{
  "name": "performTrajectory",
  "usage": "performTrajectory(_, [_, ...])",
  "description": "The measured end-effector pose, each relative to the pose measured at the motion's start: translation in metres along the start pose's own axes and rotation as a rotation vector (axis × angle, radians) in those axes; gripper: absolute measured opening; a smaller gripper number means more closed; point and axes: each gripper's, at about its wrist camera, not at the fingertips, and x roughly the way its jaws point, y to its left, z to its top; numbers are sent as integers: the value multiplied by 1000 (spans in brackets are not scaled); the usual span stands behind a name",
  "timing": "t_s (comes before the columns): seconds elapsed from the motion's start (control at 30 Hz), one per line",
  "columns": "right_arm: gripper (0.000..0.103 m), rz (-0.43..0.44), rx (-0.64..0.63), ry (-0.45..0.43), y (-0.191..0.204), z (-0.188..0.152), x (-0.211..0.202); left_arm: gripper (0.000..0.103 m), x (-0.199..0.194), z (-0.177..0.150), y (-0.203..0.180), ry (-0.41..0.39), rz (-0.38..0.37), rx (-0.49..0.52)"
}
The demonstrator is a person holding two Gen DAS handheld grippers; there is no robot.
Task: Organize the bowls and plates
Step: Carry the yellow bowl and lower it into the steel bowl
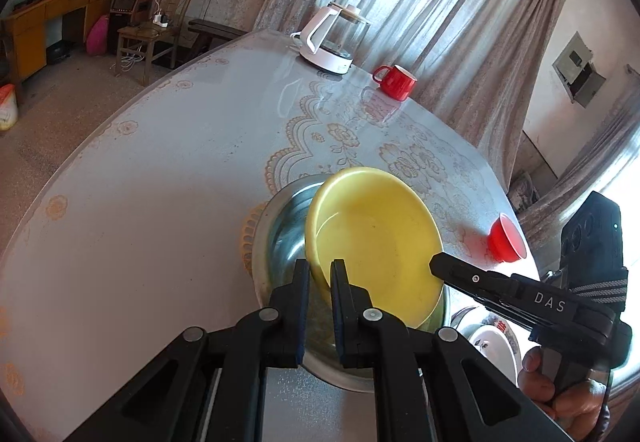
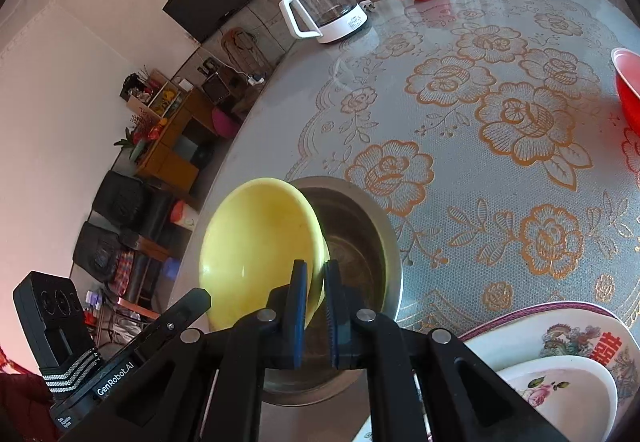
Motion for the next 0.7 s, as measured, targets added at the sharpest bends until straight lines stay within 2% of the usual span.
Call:
performTrajectory(0.4, [10,-56,-31,48,-3,-11,10,10,11,-8,3,39,24,19])
performTrajectory(0.7, [12,-100,-61,32,0,-11,11,11,13,-9,-2,33,49,53])
